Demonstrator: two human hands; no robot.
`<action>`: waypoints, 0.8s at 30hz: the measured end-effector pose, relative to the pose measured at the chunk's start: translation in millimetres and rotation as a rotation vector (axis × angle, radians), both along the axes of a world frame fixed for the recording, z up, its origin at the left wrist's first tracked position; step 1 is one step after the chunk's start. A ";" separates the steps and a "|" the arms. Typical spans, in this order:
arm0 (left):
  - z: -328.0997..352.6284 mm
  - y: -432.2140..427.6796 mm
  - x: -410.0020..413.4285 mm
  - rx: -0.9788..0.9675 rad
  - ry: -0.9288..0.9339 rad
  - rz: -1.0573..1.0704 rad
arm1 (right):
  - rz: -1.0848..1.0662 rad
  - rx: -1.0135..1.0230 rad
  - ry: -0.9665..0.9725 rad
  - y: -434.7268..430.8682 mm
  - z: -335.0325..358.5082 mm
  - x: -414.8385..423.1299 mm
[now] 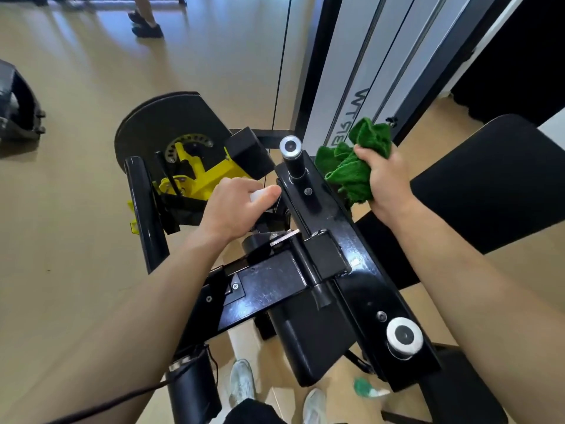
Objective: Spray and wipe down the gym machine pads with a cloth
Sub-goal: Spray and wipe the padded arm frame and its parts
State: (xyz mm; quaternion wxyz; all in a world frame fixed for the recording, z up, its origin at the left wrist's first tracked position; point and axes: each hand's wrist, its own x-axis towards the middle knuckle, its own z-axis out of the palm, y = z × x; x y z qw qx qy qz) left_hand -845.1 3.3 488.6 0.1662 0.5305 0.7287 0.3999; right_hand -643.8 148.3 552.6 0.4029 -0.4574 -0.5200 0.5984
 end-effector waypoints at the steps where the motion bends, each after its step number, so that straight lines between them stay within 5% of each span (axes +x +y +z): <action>1: 0.6 -1.1 0.2 0.018 0.002 -0.006 | 0.004 -0.005 0.011 0.4 0.5 -2.0; 17: -6.5 -6.0 -14.2 0.056 -0.024 0.078 | 0.181 -0.010 0.188 -23.0 -2.6 -66.7; 24: -14.0 -10.1 -25.8 0.065 -0.098 0.128 | 0.421 0.157 -0.064 2.0 -17.8 -89.6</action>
